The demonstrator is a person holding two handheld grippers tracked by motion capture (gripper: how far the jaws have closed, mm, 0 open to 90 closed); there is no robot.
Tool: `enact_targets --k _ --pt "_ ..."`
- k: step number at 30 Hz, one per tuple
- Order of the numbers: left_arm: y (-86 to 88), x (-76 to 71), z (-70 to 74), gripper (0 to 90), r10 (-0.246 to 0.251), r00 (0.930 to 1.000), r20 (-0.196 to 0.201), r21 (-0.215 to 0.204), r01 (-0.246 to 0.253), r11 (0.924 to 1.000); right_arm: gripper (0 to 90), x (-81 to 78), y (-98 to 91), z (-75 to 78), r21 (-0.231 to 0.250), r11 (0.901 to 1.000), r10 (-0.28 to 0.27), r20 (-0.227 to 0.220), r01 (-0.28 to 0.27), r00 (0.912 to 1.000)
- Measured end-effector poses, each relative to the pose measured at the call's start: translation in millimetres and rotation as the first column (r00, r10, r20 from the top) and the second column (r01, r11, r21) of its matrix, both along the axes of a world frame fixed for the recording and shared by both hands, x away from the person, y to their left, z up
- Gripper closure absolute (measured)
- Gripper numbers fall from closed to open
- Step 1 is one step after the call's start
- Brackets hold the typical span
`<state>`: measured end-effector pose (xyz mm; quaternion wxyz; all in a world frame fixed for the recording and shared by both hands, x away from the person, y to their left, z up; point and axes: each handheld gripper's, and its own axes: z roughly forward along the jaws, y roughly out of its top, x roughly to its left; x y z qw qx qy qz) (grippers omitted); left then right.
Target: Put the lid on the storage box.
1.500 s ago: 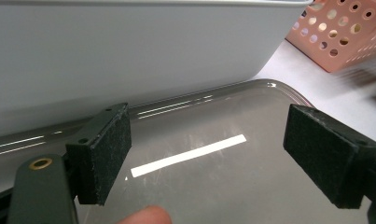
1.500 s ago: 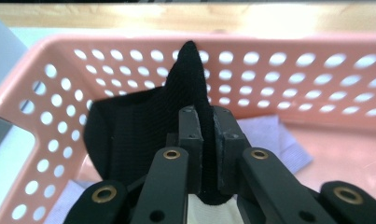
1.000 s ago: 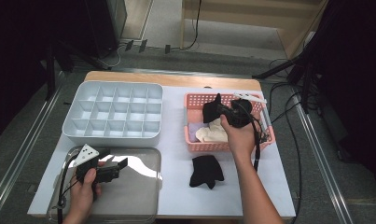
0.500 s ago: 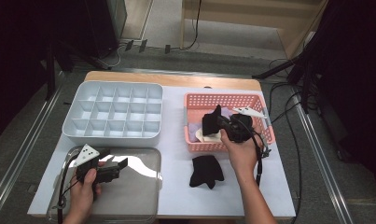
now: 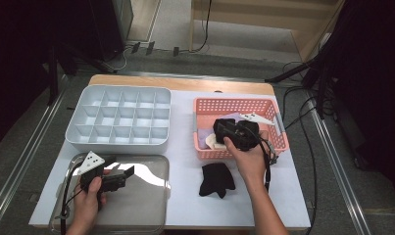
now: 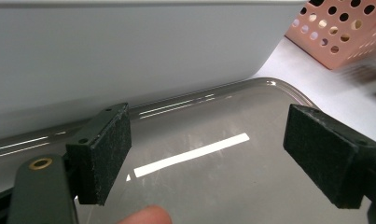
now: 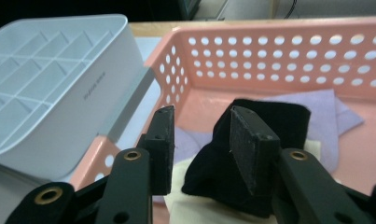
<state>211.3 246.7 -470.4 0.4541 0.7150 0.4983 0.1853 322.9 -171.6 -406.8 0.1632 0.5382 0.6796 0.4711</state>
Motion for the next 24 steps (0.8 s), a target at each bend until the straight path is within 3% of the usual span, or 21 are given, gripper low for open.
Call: enact_targets --k 4,9,11,16,23,24 --pt "0.2 0.1 0.0 16.2 -0.002 1.0000 -0.001 -0.001 0.002 1.0000 57.7 6.8 -5.1 -1.9 -0.046 0.9960 -0.077 -0.008 0.076 0.9970" --pt "-0.1 -0.1 0.1 16.3 -0.004 1.0000 0.001 0.002 0.004 1.0000 54.0 18.3 -8.8 -9.3 -0.025 0.9912 -0.132 -0.082 0.130 0.9879" --pt "-0.1 -0.2 0.1 16.3 -0.003 1.0000 0.002 0.002 0.003 1.0000 52.4 22.2 -7.0 -12.1 -0.010 0.9910 -0.134 -0.118 0.134 0.9840" --pt "-0.1 -0.6 0.1 16.2 -0.003 1.0000 0.003 -0.005 0.003 1.0000 45.9 28.6 2.2 -19.7 -0.093 0.9827 -0.172 -0.146 0.160 0.9741" --pt "-0.1 -0.7 0.1 16.3 -0.004 1.0000 0.003 -0.005 0.004 1.0000 36.2 37.3 4.2 -37.8 -0.128 0.9788 -0.188 -0.249 0.160 0.9503" --pt "-0.1 -0.7 0.2 16.3 -0.004 1.0000 0.003 -0.005 0.004 1.0000 38.8 38.7 6.0 -40.5 -0.138 0.9799 -0.178 -0.281 0.144 0.9431"
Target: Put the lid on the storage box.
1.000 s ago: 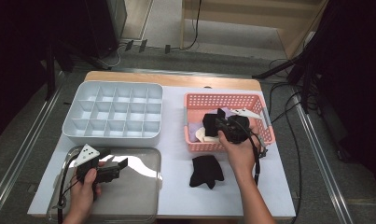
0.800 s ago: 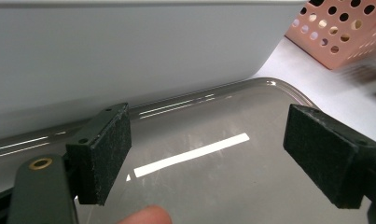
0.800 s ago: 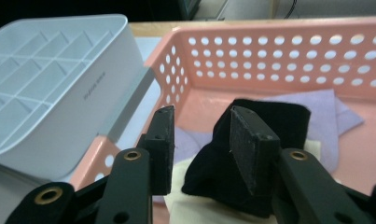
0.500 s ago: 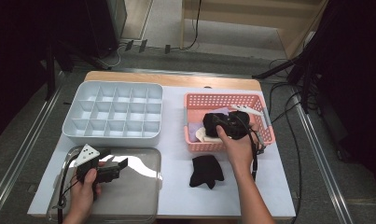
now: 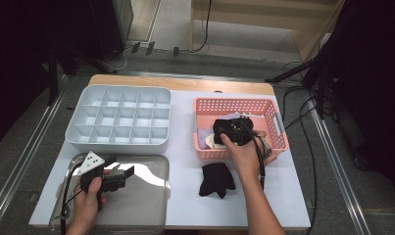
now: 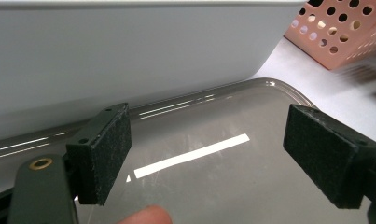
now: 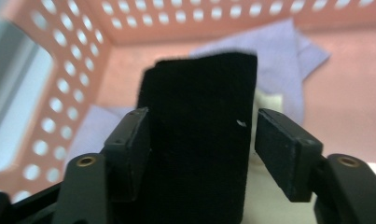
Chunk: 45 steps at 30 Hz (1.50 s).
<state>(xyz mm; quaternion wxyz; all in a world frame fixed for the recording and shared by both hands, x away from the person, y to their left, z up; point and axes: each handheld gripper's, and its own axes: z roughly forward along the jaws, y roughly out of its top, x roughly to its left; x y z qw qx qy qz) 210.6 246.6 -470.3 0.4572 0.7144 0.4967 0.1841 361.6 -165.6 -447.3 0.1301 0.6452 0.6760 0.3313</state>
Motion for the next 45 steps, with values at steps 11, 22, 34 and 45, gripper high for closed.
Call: enact_targets --k 11,22,34,45 --pt "-0.1 -0.5 0.0 16.3 -0.003 1.0000 0.003 0.004 0.003 1.0000 79.8 -5.8 7.6 -1.0 -0.027 0.9993 0.026 0.011 -0.026 0.9996" --pt "-0.9 -0.3 0.0 16.3 -0.003 1.0000 0.001 0.012 0.003 0.9999 81.0 -25.2 -9.3 24.2 0.075 0.9960 0.032 0.201 -0.048 0.9791" --pt "-1.3 -0.3 0.1 16.1 0.003 1.0000 0.002 0.019 -0.003 0.9998 80.9 -47.7 -8.6 26.0 0.099 0.9925 0.041 0.287 -0.072 0.9570" --pt "-1.8 -0.8 0.2 16.0 0.006 1.0000 0.007 0.025 -0.006 0.9997 80.9 -68.2 -5.7 28.8 0.123 0.9888 0.034 0.362 -0.084 0.9315"
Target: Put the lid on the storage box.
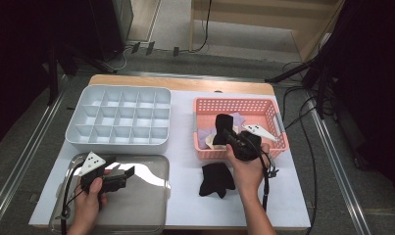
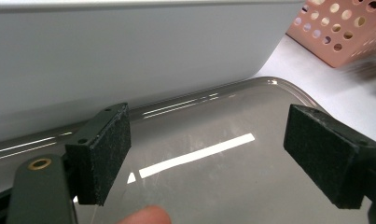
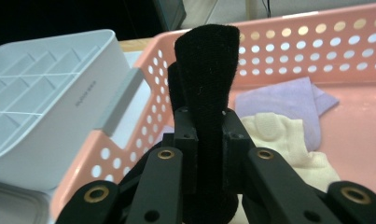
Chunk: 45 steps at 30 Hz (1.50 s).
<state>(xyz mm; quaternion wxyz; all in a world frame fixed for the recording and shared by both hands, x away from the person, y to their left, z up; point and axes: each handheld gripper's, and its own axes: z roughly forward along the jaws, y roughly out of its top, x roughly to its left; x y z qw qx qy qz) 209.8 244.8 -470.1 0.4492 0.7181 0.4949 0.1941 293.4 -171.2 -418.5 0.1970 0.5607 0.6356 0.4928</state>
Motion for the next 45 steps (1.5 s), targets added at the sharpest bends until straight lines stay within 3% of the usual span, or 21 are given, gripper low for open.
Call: enact_targets --k 4,10,21,32,40,45 --pt "-0.2 0.1 -0.1 16.0 0.002 1.0000 0.001 -0.002 -0.002 1.0000 80.8 -10.0 0.7 6.8 -0.007 0.9999 0.008 0.018 -0.008 0.9998" --pt "-0.4 0.2 -0.2 16.0 0.003 1.0000 -0.001 -0.003 -0.003 1.0000 80.9 -27.6 0.0 13.8 0.026 0.9992 0.030 0.034 -0.031 0.9990" --pt "0.8 0.1 -0.2 15.8 0.010 0.9999 0.001 -0.010 -0.010 0.9999 80.9 -64.3 5.9 20.5 0.046 0.9950 0.085 0.060 -0.088 0.9945" --pt "1.5 0.8 -0.4 14.7 0.027 0.9996 -0.010 -0.016 -0.028 0.9995 80.9 -97.1 14.4 -0.2 0.049 0.9912 0.121 0.048 -0.123 0.9915" --pt "4.6 0.1 -0.5 14.3 0.064 0.9980 -0.003 -0.047 -0.064 0.9968 80.9 -109.6 22.6 -19.2 0.060 0.9856 0.157 0.022 -0.158 0.9873" --pt "4.9 -0.3 -0.2 14.4 0.065 0.9979 0.001 -0.041 -0.065 0.9970 80.8 -117.5 27.5 -27.7 0.063 0.9810 0.184 -0.005 -0.183 0.9829"
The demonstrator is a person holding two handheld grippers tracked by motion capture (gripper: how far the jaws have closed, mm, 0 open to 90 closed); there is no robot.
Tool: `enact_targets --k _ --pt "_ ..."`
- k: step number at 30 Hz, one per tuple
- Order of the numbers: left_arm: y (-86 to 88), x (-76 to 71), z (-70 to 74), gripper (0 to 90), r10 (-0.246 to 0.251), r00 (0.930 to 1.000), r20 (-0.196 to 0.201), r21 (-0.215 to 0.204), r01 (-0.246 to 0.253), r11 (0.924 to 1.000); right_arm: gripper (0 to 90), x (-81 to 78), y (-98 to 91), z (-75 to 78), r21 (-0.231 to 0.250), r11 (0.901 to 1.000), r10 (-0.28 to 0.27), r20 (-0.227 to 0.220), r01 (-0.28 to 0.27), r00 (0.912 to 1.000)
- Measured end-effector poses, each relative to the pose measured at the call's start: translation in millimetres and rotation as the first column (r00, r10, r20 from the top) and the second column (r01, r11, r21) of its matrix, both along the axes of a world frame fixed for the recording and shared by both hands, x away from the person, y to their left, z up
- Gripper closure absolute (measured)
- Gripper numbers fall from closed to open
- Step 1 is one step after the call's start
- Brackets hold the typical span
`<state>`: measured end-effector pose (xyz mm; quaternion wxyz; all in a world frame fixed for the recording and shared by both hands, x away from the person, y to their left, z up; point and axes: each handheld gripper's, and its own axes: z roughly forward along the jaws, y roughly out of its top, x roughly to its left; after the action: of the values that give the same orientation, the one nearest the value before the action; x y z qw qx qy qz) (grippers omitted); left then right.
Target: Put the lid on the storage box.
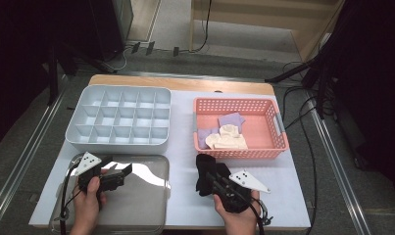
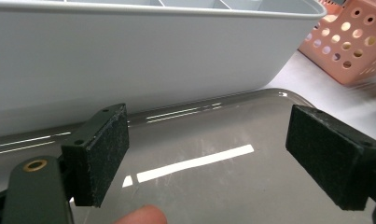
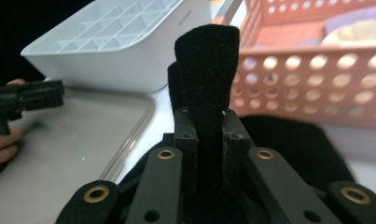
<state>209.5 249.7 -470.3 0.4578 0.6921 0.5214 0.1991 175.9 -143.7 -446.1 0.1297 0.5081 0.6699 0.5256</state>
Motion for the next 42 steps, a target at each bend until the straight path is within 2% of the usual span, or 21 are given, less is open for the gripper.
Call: enact_targets --k 4,6,9,11,13,14,16,18,19,22,24,27,29,30,32,34,37,42 --pt "1.6 0.7 -0.3 14.8 0.007 0.9999 -0.012 -0.018 -0.007 0.9998 80.7 -4.2 2.7 -11.7 0.037 0.9985 0.041 -0.061 -0.039 0.9972" --pt "1.4 0.9 -0.1 15.0 0.010 0.9999 -0.014 -0.016 -0.010 0.9998 78.6 -4.4 3.7 -17.4 0.036 0.9977 0.059 -0.076 -0.057 0.9953" --pt "-0.1 0.3 1.6 14.9 0.011 0.9999 -0.008 0.009 -0.011 0.9999 59.5 -3.1 0.3 -18.5 0.028 0.9968 0.076 -0.058 -0.075 0.9954" --pt "-1.6 -0.5 3.1 14.8 0.025 0.9997 0.007 0.022 -0.025 0.9995 50.8 -2.8 -7.0 -15.0 0.051 0.9970 0.059 -0.024 -0.058 0.9980" --pt "0.3 -0.5 4.9 14.7 0.021 0.9998 0.006 0.009 -0.021 0.9997 50.2 -1.3 -17.7 -11.6 0.076 0.9964 0.039 -0.019 -0.038 0.9990" --pt "1.9 -0.7 5.8 14.7 0.023 0.9997 0.006 0.000 -0.023 0.9997 49.7 0.0 -23.5 -10.9 0.072 0.9972 0.020 -0.006 -0.019 0.9998" --pt "3.1 -1.0 8.6 14.6 0.023 0.9997 0.005 -0.008 -0.023 0.9997 49.1 1.5 -33.7 -11.7 0.069 0.9971 -0.033 -0.009 0.034 0.9994" --pt "0.8 -1.8 12.0 14.5 0.020 0.9997 0.013 -0.006 -0.020 0.9998 45.8 4.9 -39.2 -18.0 0.029 0.9960 -0.084 -0.009 0.085 0.9964" --pt "-2.3 -2.9 14.0 14.5 0.016 0.9996 0.022 -0.004 -0.016 0.9999 43.4 7.2 -39.6 -22.7 0.005 0.9954 -0.096 -0.024 0.096 0.9951" --pt "-10.7 -5.3 17.7 14.4 0.000 0.9996 0.028 0.004 -0.001 1.0000 36.3 13.1 -33.6 -37.9 -0.061 0.9924 -0.111 -0.055 0.107 0.9924" --pt "-17.2 -7.2 18.4 14.4 -0.006 0.9995 0.031 0.007 0.006 1.0000 33.7 16.3 -26.5 -43.2 -0.125 0.9880 -0.101 -0.080 0.091 0.9916" --pt "-25.0 -9.5 19.0 14.4 -0.021 0.9994 0.027 -0.002 0.021 0.9998 42.8 16.1 -20.5 -45.7 -0.173 0.9823 -0.089 -0.092 0.072 0.9917" --pt "-30.5 -11.3 19.5 14.4 -0.032 0.9992 0.026 -0.007 0.032 0.9995 57.7 15.4 -20.3 -45.6 -0.195 0.9774 -0.100 -0.088 0.081 0.9911" --pt "-33.6 -11.9 19.6 14.4 -0.038 0.9990 0.025 -0.007 0.038 0.9992 63.9 15.6 -21.1 -45.8 -0.201 0.9760 -0.104 -0.087 0.085 0.9908" --pt "-39.0 -12.6 20.0 14.4 -0.051 0.9985 0.023 -0.012 0.051 0.9986 74.0 15.3 -24.8 -44.7 -0.181 0.9804 -0.096 -0.094 0.078 0.9909" --pt "-46.1 -13.2 20.4 14.4 -0.064 0.9978 0.019 0.000 0.064 0.9980 77.2 15.0 -29.9 -42.9 -0.156 0.9850 -0.089 -0.098 0.073 0.9912" --pt "-54.1 -13.3 20.7 14.4 -0.086 0.9961 0.021 0.024 0.086 0.9961 77.7 11.6 -46.1 -36.3 -0.117 0.9881 -0.111 -0.094 0.100 0.9893" --pt "-61.2 -15.9 21.6 14.4 -0.099 0.9948 0.025 0.023 0.098 0.9949 77.5 5.6 -81.0 -29.0 -0.084 0.9867 -0.146 -0.088 0.139 0.9853"
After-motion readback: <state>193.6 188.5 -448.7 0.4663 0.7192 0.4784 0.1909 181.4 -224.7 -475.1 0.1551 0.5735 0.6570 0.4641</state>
